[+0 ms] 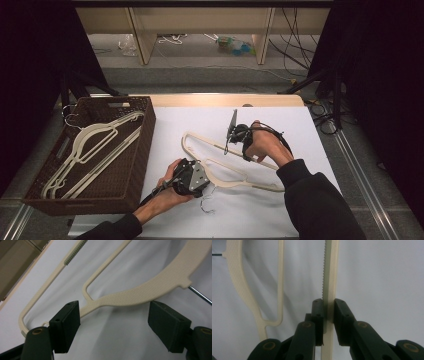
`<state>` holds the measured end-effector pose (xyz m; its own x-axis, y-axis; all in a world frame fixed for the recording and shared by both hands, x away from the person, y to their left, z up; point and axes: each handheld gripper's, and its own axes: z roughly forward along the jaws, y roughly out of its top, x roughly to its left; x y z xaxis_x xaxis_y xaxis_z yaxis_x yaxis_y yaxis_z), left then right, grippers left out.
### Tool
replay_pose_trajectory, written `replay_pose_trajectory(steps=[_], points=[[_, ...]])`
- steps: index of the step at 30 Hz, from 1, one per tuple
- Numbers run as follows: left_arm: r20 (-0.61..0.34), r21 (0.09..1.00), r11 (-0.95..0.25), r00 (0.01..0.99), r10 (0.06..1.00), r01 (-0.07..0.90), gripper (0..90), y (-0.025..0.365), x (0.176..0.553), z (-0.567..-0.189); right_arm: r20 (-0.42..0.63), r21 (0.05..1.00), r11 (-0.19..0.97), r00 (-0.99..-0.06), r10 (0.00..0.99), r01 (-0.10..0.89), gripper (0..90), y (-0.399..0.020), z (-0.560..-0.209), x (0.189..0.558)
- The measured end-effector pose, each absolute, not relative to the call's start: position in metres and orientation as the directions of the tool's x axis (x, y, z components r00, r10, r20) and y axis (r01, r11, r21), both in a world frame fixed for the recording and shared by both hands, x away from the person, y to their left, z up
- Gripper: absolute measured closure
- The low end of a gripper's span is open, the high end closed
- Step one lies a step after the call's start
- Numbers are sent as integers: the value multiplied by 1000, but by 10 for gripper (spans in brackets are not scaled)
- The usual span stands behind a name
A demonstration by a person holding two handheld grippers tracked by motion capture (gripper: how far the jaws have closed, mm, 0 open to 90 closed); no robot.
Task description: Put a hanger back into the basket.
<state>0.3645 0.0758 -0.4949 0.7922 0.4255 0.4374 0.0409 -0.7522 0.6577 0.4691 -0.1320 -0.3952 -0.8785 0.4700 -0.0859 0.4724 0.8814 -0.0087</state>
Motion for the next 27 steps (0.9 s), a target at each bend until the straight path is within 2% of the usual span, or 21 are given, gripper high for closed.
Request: replay_pose_trajectory(steps=[5,9,15,19,20,21,24,27], points=[[445,661,-750,791,419,26,231,75,366,-496,-83,-12,881,-879,470,473,791,-134,-396,471],[484,651,-759,787,383,-31,225,73,366,-496,-80,-17,884,-882,464,467,791,-136,-398,473],[483,695,-710,803,348,-110,228,69,360,-492,-43,5,890,-889,455,456,791,-140,-402,475],[451,724,-677,834,319,-132,314,69,359,-490,-21,9,893,-893,449,449,790,-144,-408,475],[458,714,-682,842,285,-157,314,70,359,-489,-11,8,892,-892,452,452,790,-145,-409,474],[466,708,-680,850,246,-191,355,69,357,-489,2,11,896,-896,445,445,790,-147,-411,474],[466,714,-666,856,224,-215,392,67,356,-489,22,19,891,-891,454,454,789,-148,-412,472],[473,707,-662,862,181,-249,484,66,354,-487,38,27,890,-890,454,455,788,-150,-413,472]])
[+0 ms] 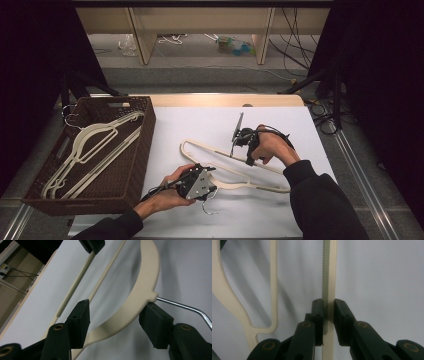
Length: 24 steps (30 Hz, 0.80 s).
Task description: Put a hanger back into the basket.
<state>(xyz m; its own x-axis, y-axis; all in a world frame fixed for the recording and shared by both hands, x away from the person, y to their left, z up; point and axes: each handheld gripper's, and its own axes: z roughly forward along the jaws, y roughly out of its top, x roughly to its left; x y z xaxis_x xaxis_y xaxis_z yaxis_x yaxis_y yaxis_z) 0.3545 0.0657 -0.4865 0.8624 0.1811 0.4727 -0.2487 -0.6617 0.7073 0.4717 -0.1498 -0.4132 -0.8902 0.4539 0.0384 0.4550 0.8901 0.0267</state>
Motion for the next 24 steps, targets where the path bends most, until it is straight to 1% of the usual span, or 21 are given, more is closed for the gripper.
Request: replay_pose_trajectory(steps=[1,2,3,5,7,8,9,10,11,12,13,15,18,22,23,24], points=[[482,692,-672,862,158,-263,484,65,354,-486,34,28,889,-889,457,457,789,-150,-414,471],[498,673,-682,858,130,-287,508,63,353,-486,38,30,892,-893,449,451,789,-152,-415,470],[498,673,-682,858,130,-287,529,63,353,-486,38,30,892,-893,449,451,789,-152,-415,470],[507,648,-695,858,88,-311,547,60,353,-487,40,28,892,-893,449,450,789,-153,-416,470],[507,645,-695,858,79,-317,604,60,352,-487,40,26,889,-889,457,458,789,-153,-418,470],[506,646,-695,859,80,-316,613,60,352,-487,37,22,891,-891,453,454,789,-154,-418,470],[513,628,-704,857,55,-331,622,60,353,-486,44,17,888,-887,459,460,789,-154,-418,470],[518,629,-699,854,50,-341,622,59,352,-486,44,17,888,-887,459,460,789,-154,-418,470],[516,625,-696,856,31,-352,639,59,351,-484,52,27,895,-895,443,445,789,-155,-421,470],[516,625,-696,856,31,-352,649,59,351,-484,60,26,894,-893,445,447,789,-156,-422,470],[530,618,-692,848,16,-373,661,59,350,-480,67,21,887,-885,460,462,789,-156,-423,468],[534,617,-688,846,8,-383,677,58,349,-477,69,28,895,-895,442,444,789,-158,-427,470],[545,607,-688,838,-5,-399,692,57,349,-472,94,16,882,-879,467,470,788,-159,-428,469],[564,591,-686,826,-27,-425,729,54,348,-465,113,23,883,-879,464,469,783,-163,-432,469],[569,591,-681,822,-28,-432,729,53,348,-462,118,22,882,-877,466,471,774,-164,-433,469],[578,587,-680,816,-28,-440,745,53,349,-460,125,22,881,-876,467,473,734,-165,-435,469]])
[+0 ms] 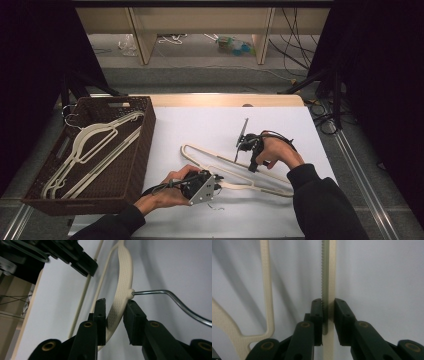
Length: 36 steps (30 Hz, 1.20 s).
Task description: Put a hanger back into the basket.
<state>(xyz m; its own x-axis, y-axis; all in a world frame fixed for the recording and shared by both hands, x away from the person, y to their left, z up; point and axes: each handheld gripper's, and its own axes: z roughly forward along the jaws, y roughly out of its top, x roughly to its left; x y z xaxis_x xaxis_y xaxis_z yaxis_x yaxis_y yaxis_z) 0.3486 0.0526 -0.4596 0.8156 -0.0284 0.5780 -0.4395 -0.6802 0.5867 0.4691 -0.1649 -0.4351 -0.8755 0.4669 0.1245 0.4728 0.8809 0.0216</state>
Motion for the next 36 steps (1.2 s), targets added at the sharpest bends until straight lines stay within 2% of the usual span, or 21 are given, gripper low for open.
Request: replay_pose_trajectory(steps=[2,3,4,5,6,7,8,11,14,18,19,22,24,25,26,27,28,30,32,33,36], points=[[585,590,-672,811,-26,-447,770,51,350,-456,127,39,874,-870,476,484,704,-168,-436,470],[588,581,-677,808,-36,-452,783,51,351,-454,121,65,867,-866,484,494,638,-171,-434,469],[588,595,-666,809,-21,-450,783,50,352,-453,121,65,867,-866,484,494,638,-171,-434,469],[591,586,-671,806,-29,-454,791,49,353,-450,118,126,841,-849,514,527,574,-176,-423,470],[591,589,-670,806,-24,-452,791,48,354,-449,118,126,841,-849,514,527,574,-176,-423,470],[588,593,-667,809,-24,-450,795,47,354,-448,119,170,828,-845,521,534,548,-179,-420,470],[596,582,-673,802,-28,-456,802,45,355,-444,112,252,799,-836,537,547,475,-185,-407,467],[587,589,-676,809,-19,-443,809,41,355,-441,83,301,777,-827,557,553,439,-190,-398,465],[583,589,-697,812,18,-408,823,37,359,-433,6,405,701,-769,640,587,389,-210,-377,459],[572,607,-705,817,68,-367,831,36,364,-425,-2,489,633,-725,689,600,368,-225,-363,453],[562,614,-713,822,93,-339,834,36,367,-422,6,543,572,-685,729,614,351,-236,-353,446],[532,652,-709,829,173,-270,841,38,376,-410,-1,600,540,-674,739,590,336,-247,-347,440],[533,655,-707,826,180,-268,843,39,379,-406,-6,617,532,-673,740,579,327,-251,-345,438],[519,670,-700,831,203,-248,850,41,382,-402,-2,672,484,-652,758,561,321,-258,-341,432],[501,690,-691,831,241,-216,850,43,383,-400,-2,672,484,-652,758,561,321,-258,-341,432],[476,713,-680,830,291,-170,854,47,384,-396,0,722,450,-651,759,526,318,-264,-339,427],[444,742,-658,830,337,-130,855,51,388,-390,15,726,437,-647,762,531,318,-266,-336,425],[436,752,-648,827,354,-119,856,54,390,-387,3,729,448,-657,754,518,316,-270,-334,423],[374,798,-601,821,432,-47,855,65,396,-380,5,753,420,-642,766,507,310,-271,-333,415],[374,798,-601,821,432,-47,856,65,396,-380,5,753,420,-642,766,507,310,-271,-333,415],[272,851,-524,826,494,33,854,77,402,-375,6,755,430,-661,751,495,303,-266,-339,405]])
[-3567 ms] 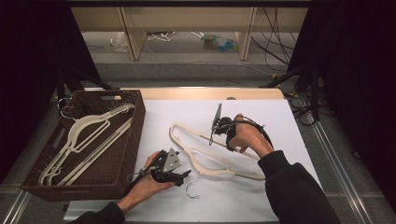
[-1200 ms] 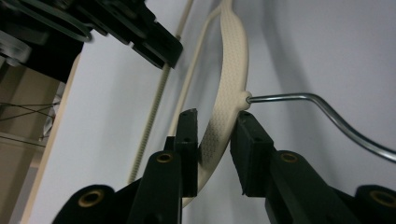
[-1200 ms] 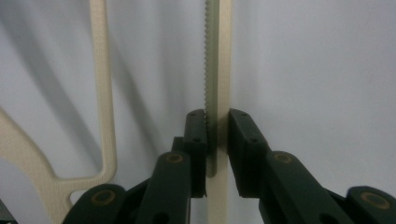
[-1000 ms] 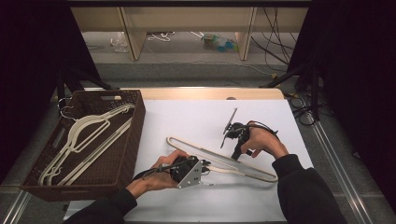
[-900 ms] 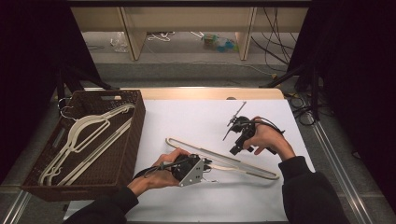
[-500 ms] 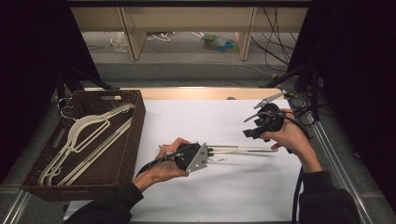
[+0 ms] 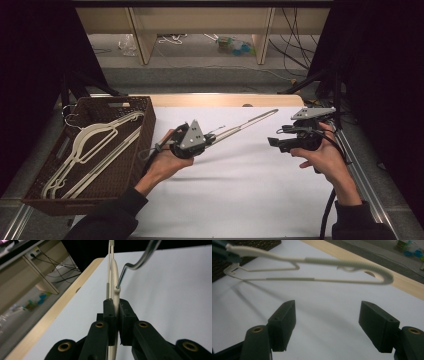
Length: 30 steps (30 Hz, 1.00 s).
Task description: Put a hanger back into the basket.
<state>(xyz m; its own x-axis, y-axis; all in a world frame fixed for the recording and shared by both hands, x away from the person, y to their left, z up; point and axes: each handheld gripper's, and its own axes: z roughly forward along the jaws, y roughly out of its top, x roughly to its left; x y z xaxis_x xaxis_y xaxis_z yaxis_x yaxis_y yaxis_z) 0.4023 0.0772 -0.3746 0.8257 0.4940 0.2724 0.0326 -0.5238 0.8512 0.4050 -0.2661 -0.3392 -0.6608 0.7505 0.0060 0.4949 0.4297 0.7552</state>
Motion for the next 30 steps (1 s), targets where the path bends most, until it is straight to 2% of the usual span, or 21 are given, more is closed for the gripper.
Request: replay_pose_trajectory(steps=[1,2,3,5,6,7,19,23,27,30], points=[[268,851,-524,827,494,38,854,81,404,-373,6,755,430,-661,751,495,303,-266,-339,405],[211,876,-475,821,530,82,856,88,407,-371,-2,753,441,-668,744,488,297,-264,-342,403],[211,876,-475,821,530,82,857,88,407,-371,-2,753,441,-668,744,488,297,-264,-342,403],[126,901,-409,814,567,145,858,99,411,-367,5,745,445,-670,742,498,294,-259,-347,399],[126,901,-409,814,567,145,859,99,411,-367,-1,745,450,-673,739,493,293,-258,-348,399],[56,916,-353,810,584,191,858,106,413,-366,0,742,455,-679,735,492,288,-257,-351,399],[-73,926,-237,755,651,294,859,127,413,-358,-6,721,479,-687,727,501,279,-249,-369,397],[-136,923,-185,736,663,337,859,136,409,-351,19,694,485,-687,727,532,279,-248,-373,396],[-160,924,-154,719,677,350,859,140,405,-345,6,710,480,-687,727,515,279,-249,-377,397],[-175,926,-135,719,673,352,859,143,403,-340,23,688,489,-689,724,537,277,-250,-376,396]])
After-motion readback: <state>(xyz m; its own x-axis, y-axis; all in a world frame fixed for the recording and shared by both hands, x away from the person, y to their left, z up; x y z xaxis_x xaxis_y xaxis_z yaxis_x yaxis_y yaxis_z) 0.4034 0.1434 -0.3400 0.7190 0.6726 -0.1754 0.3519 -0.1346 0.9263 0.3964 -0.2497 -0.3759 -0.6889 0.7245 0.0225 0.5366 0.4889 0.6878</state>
